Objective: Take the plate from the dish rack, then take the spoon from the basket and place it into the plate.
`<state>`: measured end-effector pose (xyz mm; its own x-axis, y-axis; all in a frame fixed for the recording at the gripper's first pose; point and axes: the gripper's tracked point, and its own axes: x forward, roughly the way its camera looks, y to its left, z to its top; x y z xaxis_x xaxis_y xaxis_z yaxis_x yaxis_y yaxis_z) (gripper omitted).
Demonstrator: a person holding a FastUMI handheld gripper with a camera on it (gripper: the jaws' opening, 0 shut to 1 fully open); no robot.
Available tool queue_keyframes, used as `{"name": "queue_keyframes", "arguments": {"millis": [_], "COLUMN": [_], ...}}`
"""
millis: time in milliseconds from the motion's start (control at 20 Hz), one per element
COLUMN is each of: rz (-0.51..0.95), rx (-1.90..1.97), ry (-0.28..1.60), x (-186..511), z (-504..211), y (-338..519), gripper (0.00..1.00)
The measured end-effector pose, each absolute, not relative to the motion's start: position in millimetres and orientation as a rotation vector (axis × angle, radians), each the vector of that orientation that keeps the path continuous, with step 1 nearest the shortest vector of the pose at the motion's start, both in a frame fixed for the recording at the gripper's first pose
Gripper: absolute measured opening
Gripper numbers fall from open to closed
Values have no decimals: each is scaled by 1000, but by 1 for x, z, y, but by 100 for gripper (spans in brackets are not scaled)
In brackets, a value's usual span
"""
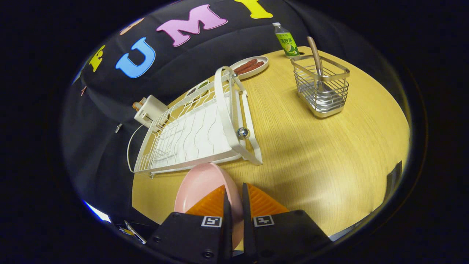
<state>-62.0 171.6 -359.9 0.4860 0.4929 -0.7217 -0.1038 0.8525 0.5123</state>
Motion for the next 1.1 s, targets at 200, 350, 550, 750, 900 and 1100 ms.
{"name": "queue_keyframes", "arguments": {"millis": [200,350,550,750,900,1100], "rz": [401,418,429,456,511,471], "rx": [405,380,232,109,78,14], "ry": [1012,987,800,606,534,400], "x": [-65,-59,-31,16,46,101], "z": [-370,-360,-320,-269,-244,-226], "y": [170,153,100,54,43,19], "gripper": [27,77,98,98,98,98]}}
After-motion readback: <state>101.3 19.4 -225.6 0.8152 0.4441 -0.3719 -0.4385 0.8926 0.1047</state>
